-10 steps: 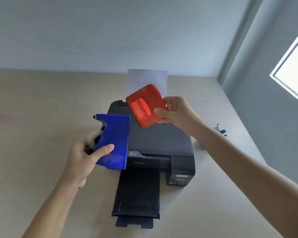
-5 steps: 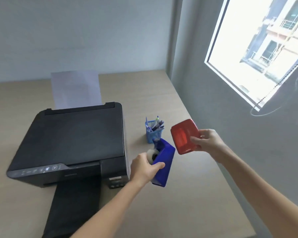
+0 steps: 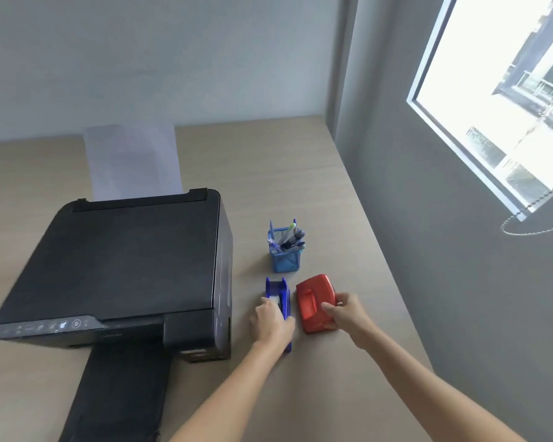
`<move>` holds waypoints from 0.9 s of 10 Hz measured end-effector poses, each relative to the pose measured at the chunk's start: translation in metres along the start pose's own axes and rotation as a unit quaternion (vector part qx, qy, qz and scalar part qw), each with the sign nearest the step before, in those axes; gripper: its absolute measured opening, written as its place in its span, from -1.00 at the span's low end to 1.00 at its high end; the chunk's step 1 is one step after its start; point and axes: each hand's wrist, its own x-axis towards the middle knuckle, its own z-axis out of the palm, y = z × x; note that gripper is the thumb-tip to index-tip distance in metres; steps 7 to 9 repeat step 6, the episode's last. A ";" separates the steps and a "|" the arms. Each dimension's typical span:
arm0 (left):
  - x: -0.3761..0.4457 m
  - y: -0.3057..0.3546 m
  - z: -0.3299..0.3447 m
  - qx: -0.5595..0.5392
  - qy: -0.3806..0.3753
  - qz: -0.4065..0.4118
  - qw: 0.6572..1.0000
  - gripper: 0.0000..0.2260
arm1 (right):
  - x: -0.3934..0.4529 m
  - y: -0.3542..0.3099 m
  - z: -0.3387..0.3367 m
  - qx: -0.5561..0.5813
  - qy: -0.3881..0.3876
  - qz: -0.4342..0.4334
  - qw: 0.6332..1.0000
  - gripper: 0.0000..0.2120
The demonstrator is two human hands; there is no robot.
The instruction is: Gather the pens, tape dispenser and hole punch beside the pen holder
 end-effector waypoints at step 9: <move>-0.062 -0.037 -0.047 -0.076 -0.113 0.142 0.980 -0.23 | -0.100 -0.074 -0.024 -0.070 0.036 -0.234 0.969 -0.70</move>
